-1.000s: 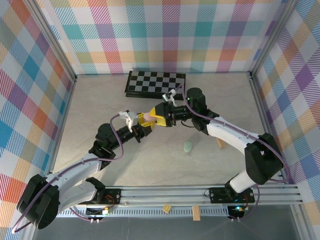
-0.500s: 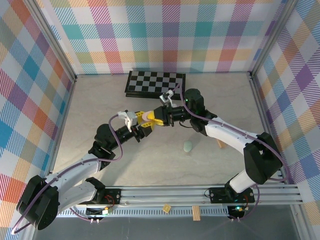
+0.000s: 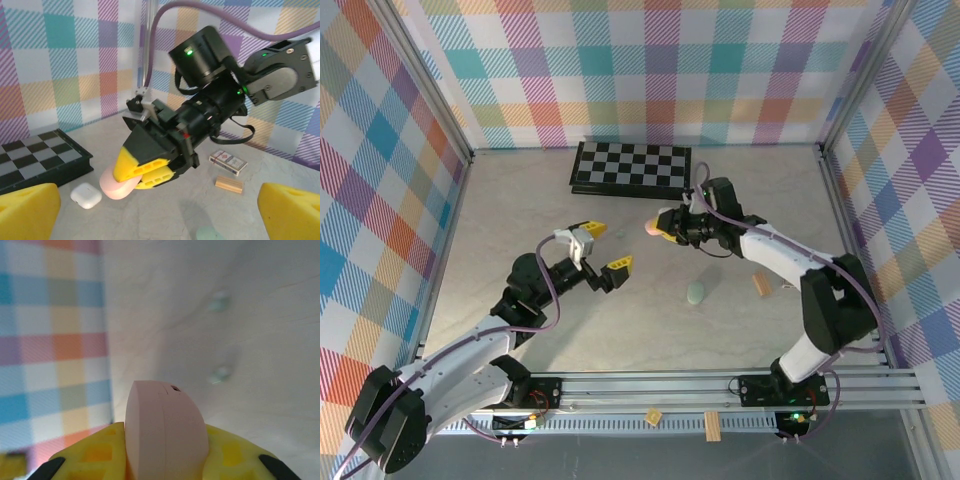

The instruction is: Insert wireless bluetooth earbuds into charging case

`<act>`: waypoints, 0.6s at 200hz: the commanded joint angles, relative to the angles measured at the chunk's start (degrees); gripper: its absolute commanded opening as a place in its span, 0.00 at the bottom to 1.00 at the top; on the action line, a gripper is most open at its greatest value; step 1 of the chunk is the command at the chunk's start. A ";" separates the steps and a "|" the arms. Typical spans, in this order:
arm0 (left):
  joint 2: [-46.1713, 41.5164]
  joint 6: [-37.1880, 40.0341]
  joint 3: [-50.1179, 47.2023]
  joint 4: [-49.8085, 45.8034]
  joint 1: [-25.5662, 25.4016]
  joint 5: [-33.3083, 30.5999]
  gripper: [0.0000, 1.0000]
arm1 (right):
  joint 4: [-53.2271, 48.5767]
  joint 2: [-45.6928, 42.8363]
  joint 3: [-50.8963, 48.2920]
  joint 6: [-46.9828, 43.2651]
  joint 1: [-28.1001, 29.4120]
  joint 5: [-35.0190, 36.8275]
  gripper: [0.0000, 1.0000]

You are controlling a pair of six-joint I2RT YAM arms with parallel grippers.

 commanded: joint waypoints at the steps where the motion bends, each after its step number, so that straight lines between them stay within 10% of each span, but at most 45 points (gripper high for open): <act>1: 2.49 1.05 1.28 -2.04 -2.77 -4.38 1.00 | -4.99 4.63 2.52 -2.81 -2.56 7.33 0.13; 80: 14.28 -5.12 3.85 -1.41 -13.47 -22.41 1.00 | -10.91 19.09 11.80 -9.73 -4.62 18.83 0.16; 120: 18.59 -15.50 5.53 -4.37 -16.78 -35.28 1.00 | -11.97 18.73 12.15 -12.11 -5.06 22.81 0.36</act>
